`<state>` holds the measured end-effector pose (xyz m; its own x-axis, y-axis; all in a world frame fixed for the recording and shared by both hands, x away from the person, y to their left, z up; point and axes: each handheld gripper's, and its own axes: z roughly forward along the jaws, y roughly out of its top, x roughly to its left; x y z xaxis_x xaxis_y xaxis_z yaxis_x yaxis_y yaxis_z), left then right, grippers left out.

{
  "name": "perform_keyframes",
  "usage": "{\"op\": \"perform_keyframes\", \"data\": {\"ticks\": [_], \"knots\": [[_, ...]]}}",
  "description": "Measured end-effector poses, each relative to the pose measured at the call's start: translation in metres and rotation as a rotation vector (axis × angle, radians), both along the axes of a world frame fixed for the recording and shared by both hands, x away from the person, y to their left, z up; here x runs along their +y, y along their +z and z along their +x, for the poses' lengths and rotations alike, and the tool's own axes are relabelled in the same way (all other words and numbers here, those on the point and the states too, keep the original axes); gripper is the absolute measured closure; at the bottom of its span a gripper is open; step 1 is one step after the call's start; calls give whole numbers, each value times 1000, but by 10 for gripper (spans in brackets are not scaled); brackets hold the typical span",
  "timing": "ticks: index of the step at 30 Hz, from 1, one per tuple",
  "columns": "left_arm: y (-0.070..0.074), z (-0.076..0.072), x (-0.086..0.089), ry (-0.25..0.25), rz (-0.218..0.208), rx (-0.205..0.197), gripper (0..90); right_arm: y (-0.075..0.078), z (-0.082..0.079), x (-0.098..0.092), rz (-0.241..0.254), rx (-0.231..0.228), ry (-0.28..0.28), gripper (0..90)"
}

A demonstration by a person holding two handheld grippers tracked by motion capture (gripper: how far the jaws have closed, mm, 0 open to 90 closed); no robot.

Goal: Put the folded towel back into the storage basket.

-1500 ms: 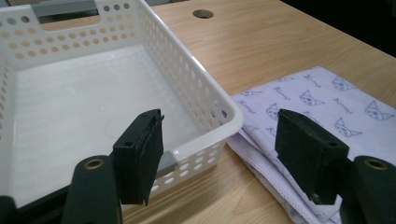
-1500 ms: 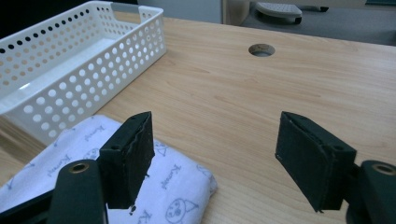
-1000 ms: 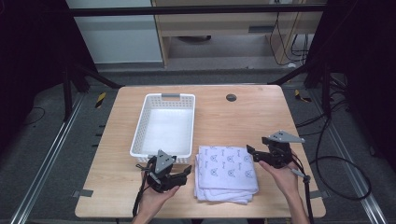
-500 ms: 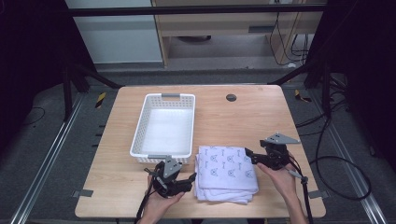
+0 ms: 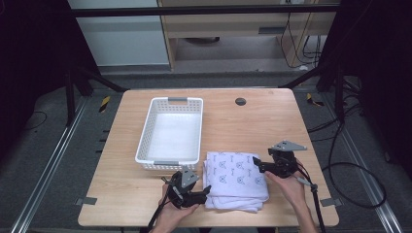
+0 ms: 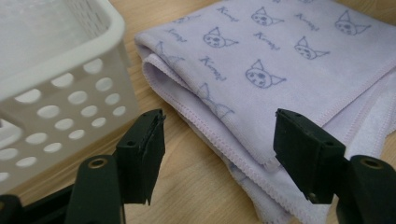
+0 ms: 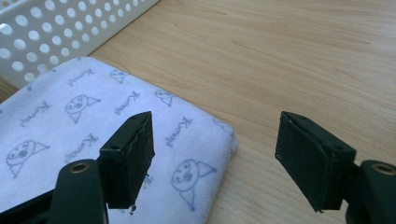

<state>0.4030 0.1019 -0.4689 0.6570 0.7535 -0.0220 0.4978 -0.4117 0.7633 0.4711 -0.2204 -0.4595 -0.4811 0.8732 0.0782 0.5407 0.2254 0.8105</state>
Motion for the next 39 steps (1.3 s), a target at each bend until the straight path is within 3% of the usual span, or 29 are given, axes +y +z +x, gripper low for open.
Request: {"op": "perform_keyframes", "data": {"ticks": [10,17,30,39], "knots": [[-11,3,-10,-16,20,27,328,-10,3,3,-17,13,1,279],[-19,6,-18,-17,34,44,326,-18,5,8,-41,48,19,305],[-25,11,-18,-8,15,73,303,-29,8,15,-82,90,36,359],[-29,18,-16,-9,-20,130,298,-34,10,16,-63,124,17,376]]}}
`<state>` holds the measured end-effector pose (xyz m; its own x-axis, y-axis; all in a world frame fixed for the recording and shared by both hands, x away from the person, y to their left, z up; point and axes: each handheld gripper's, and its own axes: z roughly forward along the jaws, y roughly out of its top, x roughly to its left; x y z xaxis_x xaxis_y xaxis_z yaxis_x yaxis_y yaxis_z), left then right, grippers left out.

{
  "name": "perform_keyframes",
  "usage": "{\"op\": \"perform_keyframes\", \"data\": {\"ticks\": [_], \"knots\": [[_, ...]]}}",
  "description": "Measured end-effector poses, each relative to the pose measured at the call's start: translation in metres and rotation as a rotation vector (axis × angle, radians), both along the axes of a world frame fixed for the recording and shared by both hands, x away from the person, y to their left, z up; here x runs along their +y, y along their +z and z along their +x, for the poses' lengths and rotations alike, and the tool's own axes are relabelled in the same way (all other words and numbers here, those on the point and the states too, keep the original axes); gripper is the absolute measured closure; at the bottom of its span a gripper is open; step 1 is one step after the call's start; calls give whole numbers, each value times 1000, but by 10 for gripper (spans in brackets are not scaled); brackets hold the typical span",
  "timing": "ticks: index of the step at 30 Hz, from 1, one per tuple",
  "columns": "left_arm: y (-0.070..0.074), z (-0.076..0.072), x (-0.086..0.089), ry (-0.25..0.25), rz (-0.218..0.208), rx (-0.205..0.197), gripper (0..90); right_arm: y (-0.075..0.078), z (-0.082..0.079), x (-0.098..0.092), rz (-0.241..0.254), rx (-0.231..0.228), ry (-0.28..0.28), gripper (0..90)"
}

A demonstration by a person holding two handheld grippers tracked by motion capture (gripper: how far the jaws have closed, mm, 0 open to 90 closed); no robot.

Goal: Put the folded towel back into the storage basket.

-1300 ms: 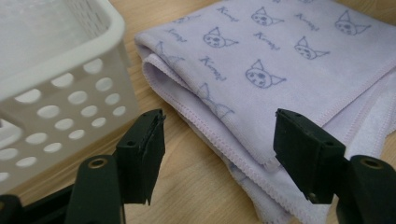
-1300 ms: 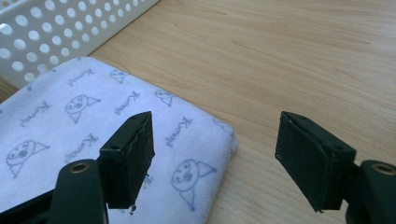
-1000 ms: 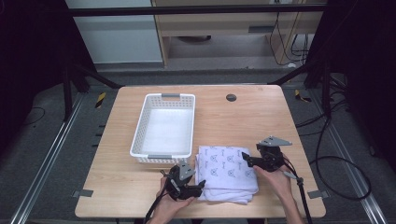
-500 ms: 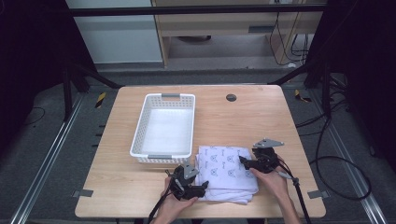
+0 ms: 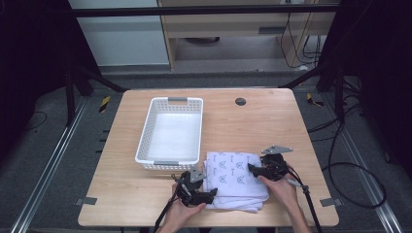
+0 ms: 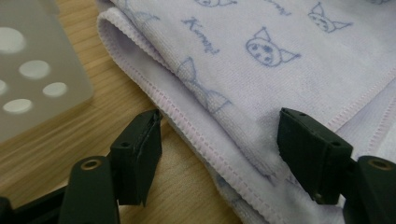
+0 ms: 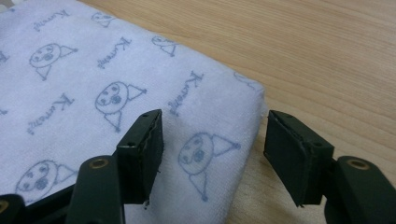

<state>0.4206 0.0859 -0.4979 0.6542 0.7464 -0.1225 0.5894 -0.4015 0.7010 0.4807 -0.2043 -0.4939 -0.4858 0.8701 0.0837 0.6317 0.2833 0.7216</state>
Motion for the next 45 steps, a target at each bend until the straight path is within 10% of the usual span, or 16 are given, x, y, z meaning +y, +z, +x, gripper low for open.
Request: {"op": "perform_keyframes", "data": {"ticks": [12,26,45], "knots": [[0,-2,-3,4,-4,3,340,-3,1,0,63,50,-14,502],[3,0,-3,-20,-78,81,645,2,-1,6,79,54,-11,727],[26,-8,4,-40,-109,-1,740,31,-15,5,130,-10,14,743]]}}
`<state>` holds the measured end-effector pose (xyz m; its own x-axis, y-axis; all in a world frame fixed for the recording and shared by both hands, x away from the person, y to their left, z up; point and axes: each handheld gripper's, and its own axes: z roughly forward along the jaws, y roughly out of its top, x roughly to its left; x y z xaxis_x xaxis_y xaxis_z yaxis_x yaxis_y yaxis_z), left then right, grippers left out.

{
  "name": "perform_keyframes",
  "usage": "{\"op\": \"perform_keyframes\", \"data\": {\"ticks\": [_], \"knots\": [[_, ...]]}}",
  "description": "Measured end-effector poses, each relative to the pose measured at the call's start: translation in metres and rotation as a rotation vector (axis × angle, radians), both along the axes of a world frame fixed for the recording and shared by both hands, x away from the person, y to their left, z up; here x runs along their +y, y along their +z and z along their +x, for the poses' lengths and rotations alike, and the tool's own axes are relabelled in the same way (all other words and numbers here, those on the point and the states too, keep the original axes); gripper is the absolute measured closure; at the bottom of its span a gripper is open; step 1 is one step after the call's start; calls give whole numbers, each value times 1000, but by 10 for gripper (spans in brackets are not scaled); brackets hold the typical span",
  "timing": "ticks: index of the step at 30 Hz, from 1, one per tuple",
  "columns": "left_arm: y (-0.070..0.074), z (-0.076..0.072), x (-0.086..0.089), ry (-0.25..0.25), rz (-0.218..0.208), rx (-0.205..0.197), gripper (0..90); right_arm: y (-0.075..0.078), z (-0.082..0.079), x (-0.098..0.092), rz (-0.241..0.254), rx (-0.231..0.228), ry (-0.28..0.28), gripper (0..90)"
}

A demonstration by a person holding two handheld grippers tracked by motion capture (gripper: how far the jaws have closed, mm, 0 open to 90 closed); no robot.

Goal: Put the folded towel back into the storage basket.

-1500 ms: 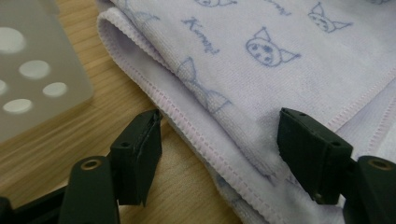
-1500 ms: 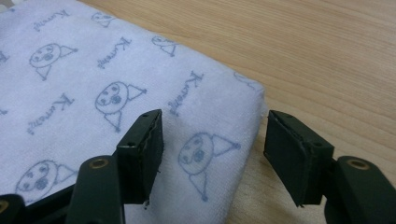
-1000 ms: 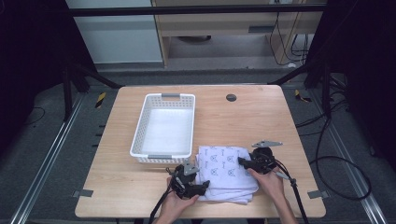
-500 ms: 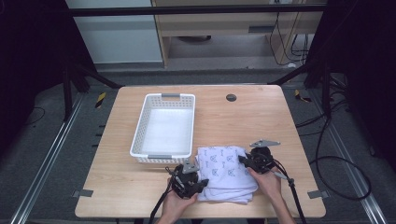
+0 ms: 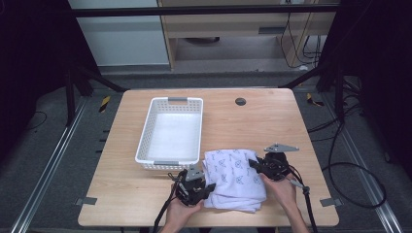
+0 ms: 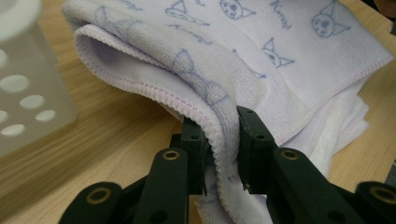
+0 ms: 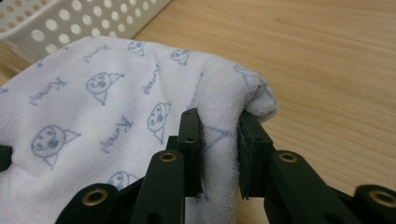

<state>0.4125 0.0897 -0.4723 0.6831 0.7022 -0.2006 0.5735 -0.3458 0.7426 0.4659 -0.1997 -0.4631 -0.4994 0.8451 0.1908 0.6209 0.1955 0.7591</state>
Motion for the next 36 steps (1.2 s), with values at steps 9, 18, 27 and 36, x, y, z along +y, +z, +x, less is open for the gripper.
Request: {"op": "perform_keyframes", "data": {"ticks": [9,18,27,36], "knots": [[11,-4,3,-3,-13,-29,739,13,-8,2,-7,-43,2,739],[24,-8,7,-4,-42,-64,740,30,-16,2,1,-97,9,740],[41,-11,12,-1,-68,-104,741,46,-23,1,31,-147,13,740],[49,-15,14,1,-71,-130,741,53,-26,3,35,-173,16,740]]}}
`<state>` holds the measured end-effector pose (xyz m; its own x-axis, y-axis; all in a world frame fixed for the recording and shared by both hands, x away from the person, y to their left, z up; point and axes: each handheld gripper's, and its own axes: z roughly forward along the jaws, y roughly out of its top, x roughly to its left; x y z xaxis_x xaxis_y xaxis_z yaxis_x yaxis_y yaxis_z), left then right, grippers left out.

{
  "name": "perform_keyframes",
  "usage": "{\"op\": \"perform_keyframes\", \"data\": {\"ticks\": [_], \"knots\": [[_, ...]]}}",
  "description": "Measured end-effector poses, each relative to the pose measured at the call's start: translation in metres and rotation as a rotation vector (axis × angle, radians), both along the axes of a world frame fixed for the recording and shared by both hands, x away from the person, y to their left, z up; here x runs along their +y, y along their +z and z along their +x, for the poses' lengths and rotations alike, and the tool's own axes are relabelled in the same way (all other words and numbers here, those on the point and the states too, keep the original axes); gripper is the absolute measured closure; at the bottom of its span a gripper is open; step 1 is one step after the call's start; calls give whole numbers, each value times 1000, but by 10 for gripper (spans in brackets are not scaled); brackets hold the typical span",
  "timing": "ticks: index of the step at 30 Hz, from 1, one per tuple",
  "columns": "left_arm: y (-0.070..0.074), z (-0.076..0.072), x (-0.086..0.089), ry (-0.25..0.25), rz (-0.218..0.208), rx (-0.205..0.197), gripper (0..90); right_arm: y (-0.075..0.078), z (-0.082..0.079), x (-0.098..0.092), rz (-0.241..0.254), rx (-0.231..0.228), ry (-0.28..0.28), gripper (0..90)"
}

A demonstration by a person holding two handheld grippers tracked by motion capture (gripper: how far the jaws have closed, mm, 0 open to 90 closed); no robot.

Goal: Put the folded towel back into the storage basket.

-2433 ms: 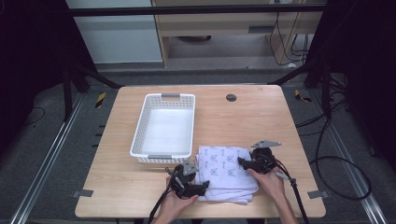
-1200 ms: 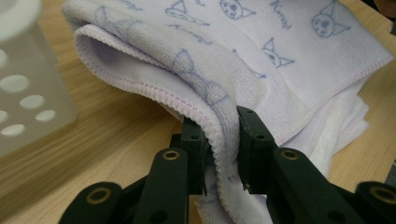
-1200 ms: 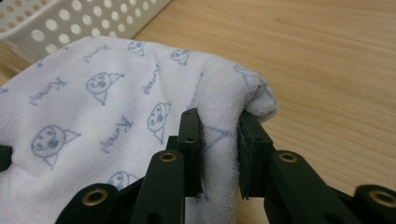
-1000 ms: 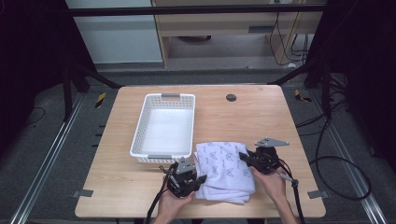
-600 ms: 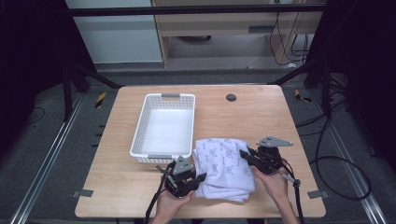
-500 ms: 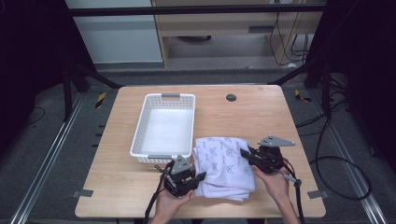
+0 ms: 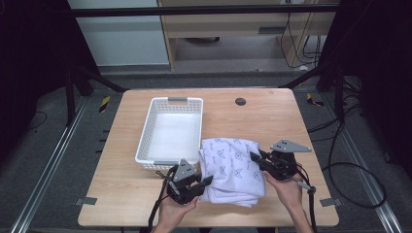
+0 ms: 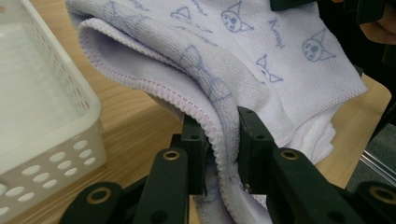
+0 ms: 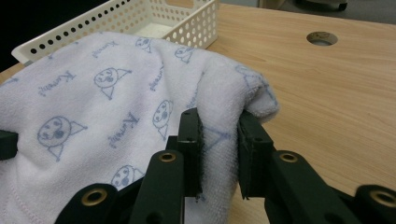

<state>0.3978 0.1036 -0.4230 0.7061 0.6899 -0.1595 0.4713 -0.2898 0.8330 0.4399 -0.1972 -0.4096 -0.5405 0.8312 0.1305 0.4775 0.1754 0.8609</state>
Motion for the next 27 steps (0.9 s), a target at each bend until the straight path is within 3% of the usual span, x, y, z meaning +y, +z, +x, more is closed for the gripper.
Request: {"op": "perform_keyframes", "data": {"ticks": [21,27], "knots": [[22,-2,12,20,-44,-52,743,25,-9,7,14,-77,13,743],[29,-5,14,24,-26,-80,743,30,-8,10,9,-90,18,743]]}}
